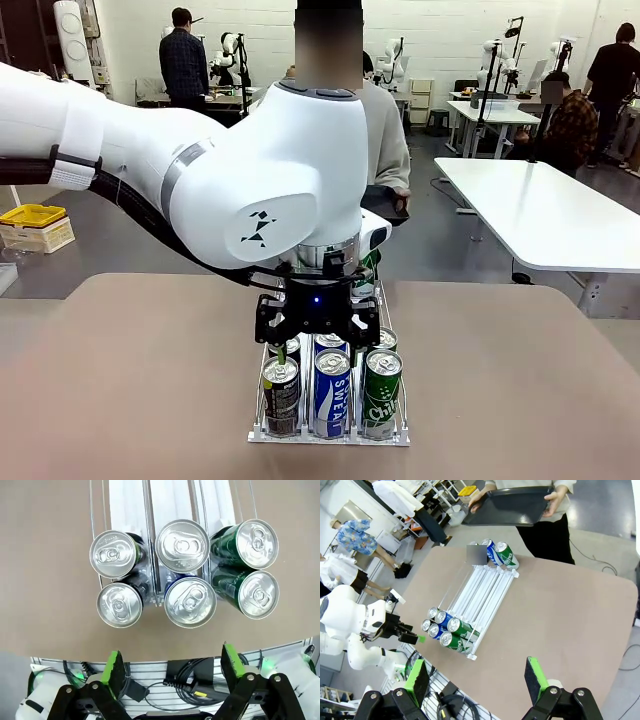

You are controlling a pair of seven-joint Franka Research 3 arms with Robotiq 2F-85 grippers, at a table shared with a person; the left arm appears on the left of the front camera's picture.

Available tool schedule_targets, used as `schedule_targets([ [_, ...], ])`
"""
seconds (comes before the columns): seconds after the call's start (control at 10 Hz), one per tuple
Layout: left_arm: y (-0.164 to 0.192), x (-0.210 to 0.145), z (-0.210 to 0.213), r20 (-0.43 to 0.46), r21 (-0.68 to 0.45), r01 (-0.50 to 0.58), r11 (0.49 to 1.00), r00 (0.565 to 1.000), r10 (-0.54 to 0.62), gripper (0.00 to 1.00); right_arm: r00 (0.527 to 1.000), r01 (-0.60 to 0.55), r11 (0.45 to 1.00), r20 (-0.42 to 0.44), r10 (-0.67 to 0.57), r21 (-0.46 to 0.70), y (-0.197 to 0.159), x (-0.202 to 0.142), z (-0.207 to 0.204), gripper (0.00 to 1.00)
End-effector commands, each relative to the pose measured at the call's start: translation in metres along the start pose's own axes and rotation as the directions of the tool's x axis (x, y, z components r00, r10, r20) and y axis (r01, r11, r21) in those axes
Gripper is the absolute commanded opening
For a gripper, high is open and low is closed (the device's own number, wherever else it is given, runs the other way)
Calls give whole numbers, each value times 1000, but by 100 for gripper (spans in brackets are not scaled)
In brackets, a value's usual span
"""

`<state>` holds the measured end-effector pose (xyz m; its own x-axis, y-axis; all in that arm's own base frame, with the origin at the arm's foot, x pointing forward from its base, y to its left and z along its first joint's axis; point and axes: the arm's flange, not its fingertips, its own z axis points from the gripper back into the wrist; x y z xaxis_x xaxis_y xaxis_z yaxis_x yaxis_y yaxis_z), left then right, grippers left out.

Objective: Retrieve and hand over the desired beverage to the person.
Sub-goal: Pick up a can of the same type that the person held from the Automatic Can Dispenser.

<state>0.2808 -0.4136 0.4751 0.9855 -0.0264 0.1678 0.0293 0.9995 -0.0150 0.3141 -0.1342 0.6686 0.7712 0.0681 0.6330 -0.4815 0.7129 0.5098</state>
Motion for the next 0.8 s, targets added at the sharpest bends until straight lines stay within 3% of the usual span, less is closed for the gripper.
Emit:
schedule_targets([
  [0.0, 2, 1, -1, -1, 2, -6, 1000, 1000, 6, 100, 1000, -17, 999, 16, 17, 34, -1, 1, -1, 100],
  [0.7, -2, 9, -6, 15, -2, -9, 1000, 1000, 9, 100, 1000, -17, 999, 16, 17, 34, -1, 1, -1, 100],
])
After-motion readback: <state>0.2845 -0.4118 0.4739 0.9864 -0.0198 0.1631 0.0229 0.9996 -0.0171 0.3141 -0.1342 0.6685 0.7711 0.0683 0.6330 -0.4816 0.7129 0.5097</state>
